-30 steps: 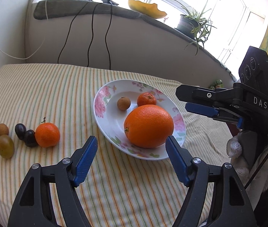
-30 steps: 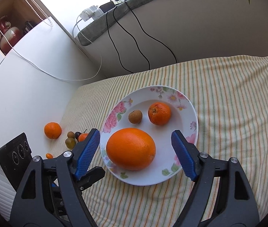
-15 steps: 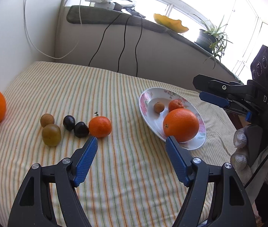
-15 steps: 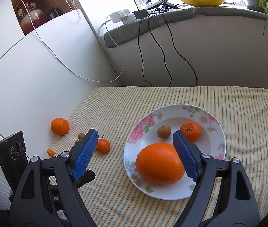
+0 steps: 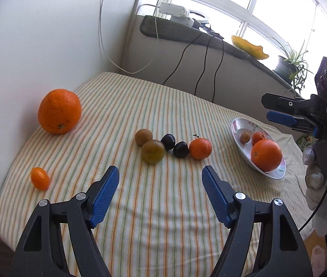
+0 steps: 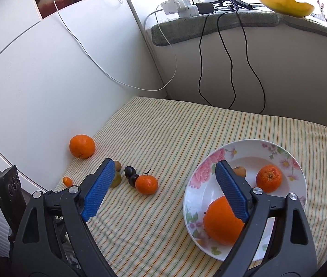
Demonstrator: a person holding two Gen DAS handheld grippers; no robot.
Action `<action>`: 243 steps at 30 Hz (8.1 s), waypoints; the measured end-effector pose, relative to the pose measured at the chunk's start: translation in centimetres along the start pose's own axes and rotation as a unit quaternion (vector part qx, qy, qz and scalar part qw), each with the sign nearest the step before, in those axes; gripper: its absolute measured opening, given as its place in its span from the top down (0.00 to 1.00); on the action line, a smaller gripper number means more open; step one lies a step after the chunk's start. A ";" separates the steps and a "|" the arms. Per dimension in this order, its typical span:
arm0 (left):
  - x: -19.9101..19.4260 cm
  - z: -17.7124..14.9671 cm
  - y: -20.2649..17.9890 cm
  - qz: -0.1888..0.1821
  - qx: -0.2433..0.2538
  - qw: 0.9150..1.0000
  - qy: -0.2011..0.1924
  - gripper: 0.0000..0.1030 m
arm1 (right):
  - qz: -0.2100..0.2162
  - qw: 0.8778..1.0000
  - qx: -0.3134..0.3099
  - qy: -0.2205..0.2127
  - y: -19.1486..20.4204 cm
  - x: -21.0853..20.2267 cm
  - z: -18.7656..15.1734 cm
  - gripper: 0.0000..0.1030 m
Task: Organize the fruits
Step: 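Grasp a small tangerine with the left gripper while the right gripper grasps another tangerine, then carry both tangerines over the white plate with the left and right grippers, then open both grippers to drop the tangerines into the white plate, then move the right gripper to the large orange beside the wall, then close the right gripper on the large orange and lift it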
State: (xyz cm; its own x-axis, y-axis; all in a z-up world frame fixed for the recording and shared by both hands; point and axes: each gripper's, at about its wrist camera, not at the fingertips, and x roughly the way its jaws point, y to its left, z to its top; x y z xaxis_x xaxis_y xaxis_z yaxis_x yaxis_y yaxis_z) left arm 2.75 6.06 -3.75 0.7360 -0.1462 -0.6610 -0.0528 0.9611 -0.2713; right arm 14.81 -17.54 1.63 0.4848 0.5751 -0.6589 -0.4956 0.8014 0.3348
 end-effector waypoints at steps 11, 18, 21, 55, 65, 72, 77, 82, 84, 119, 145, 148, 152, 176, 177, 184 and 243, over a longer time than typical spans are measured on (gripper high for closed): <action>-1.9 -1.1 5.7 0.064 -0.048 0.997 -0.015 0.30 | 0.000 0.995 -0.082 0.063 4.0 4.1 -0.6 0.12; -1.2 -1.7 8.5 0.074 -0.078 0.994 -0.005 0.37 | -0.019 0.983 -0.144 0.108 5.9 6.9 -1.7 0.30; -0.8 -1.7 9.1 0.081 -0.082 0.993 -0.002 0.42 | -0.025 0.978 -0.161 0.127 6.2 7.9 -2.2 0.36; -0.8 -1.0 10.9 0.083 -0.076 0.994 -0.005 0.79 | -0.051 0.968 -0.184 0.160 6.4 11.1 -2.9 0.62; -1.0 0.7 7.4 0.038 -0.051 0.998 -0.014 0.79 | -0.042 0.977 -0.169 0.121 5.7 7.3 -2.3 0.62; 0.0 2.4 3.3 -0.006 -0.013 1.000 -0.017 0.79 | -0.048 0.985 -0.146 0.083 3.9 3.4 -1.4 0.62; 1.0 3.6 -0.1 -0.035 0.018 0.999 -0.016 0.79 | -0.062 0.988 -0.126 0.060 1.9 0.4 -0.9 0.62; 2.4 4.5 -2.9 -0.061 0.035 0.997 -0.011 0.79 | -0.082 0.991 -0.101 0.040 -0.8 -2.2 -0.6 0.62; 2.9 4.6 -3.9 -0.069 0.044 0.997 -0.007 0.79 | -0.088 0.991 -0.092 0.036 -1.8 -2.9 -0.7 0.62; 10.9 5.5 -13.8 -0.121 0.123 0.983 0.059 0.79 | -0.086 0.994 0.023 0.063 -12.2 -2.3 -3.1 0.62; 10.3 5.6 -13.7 -0.116 0.120 0.984 0.056 0.34 | -0.086 0.995 0.046 0.036 -12.4 -3.7 -2.9 0.20; 10.1 5.5 -13.7 -0.113 0.119 0.985 0.056 0.30 | -0.083 0.995 0.049 0.033 -12.3 -3.9 -2.8 0.18; 9.8 5.5 -13.6 -0.106 0.118 0.986 0.053 0.25 | -0.084 0.995 0.051 0.035 -12.1 -4.0 -2.7 0.18; 5.5 5.4 -8.6 -0.068 0.076 0.995 0.022 0.22 | -0.030 0.999 0.037 0.025 -6.8 -3.5 -0.6 0.09; 5.2 5.4 -8.2 -0.064 0.071 0.995 0.018 0.22 | -0.025 0.999 0.034 0.027 -6.4 -3.3 -0.5 0.09; 2.9 5.0 -4.5 -0.023 0.044 0.999 -0.007 0.22 | 0.012 0.999 0.018 0.030 -3.2 -1.5 1.2 0.09; 3.5 4.6 11.1 0.106 -0.106 0.988 -0.033 0.22 | 0.257 0.931 0.009 0.260 17.7 28.3 5.9 0.18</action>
State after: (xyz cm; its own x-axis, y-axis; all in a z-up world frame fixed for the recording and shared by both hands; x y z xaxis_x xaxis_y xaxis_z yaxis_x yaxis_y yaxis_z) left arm 7.86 17.29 -5.85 0.7358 0.0751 -0.6730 -0.3452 0.8966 -0.2773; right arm 23.99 13.84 -7.15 -0.2295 0.7297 -0.6441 -0.5506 0.4483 0.7042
